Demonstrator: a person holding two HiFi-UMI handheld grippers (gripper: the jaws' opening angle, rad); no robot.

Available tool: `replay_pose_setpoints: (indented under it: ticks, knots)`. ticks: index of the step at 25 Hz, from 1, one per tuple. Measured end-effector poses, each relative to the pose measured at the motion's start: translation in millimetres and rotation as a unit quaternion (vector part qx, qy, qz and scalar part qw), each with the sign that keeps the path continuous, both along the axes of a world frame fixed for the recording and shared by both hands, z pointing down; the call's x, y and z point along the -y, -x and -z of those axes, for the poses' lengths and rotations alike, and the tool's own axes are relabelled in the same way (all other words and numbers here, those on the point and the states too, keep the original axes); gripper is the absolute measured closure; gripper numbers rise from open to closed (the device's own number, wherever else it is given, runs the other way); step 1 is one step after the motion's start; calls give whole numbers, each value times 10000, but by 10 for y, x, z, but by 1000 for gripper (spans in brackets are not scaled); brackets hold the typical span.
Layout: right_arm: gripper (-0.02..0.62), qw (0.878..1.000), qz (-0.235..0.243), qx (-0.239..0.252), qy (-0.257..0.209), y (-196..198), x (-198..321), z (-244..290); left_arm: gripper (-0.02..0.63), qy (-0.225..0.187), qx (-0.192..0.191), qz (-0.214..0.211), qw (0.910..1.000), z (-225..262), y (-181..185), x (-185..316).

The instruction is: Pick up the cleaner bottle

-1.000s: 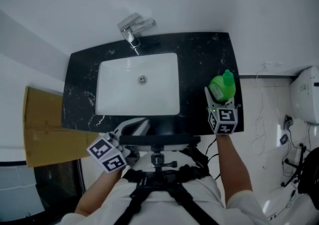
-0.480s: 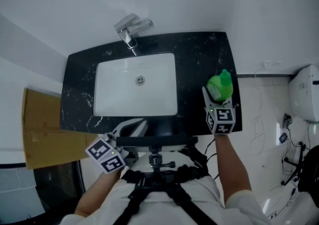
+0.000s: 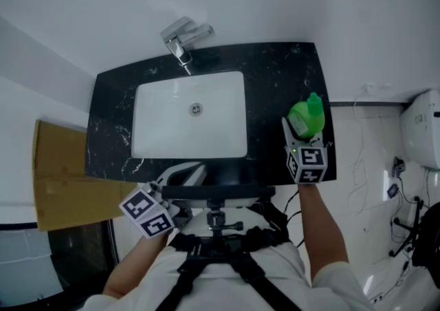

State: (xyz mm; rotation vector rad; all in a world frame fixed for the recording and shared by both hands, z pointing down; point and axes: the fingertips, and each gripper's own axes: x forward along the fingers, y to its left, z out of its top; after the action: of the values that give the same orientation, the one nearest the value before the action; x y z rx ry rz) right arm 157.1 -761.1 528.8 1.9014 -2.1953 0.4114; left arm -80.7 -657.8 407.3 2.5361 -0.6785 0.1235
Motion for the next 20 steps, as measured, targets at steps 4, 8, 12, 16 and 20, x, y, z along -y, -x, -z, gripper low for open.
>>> replay_pose_setpoints:
  ticks: [4, 8, 12, 16, 20]
  knots:
    - [390, 10000, -1, -32, -32, -2, -5, 15, 606, 2, 23, -7, 10000, 1, -2, -10]
    - [391, 9997, 37, -155, -176, 22, 12, 64, 606, 10, 65, 30, 10000, -5, 26, -10]
    - [391, 9995, 62, -147, -257, 10, 13, 91, 606, 19, 120, 62, 9999, -14, 32, -2]
    - [391, 9995, 72, -88, -305, 15, 13, 101, 606, 33, 158, 61, 9999, -22, 23, 7]
    - [394, 9994, 88, 16, -331, 8, 18, 105, 606, 36, 182, 38, 9998, -27, -10, 18]
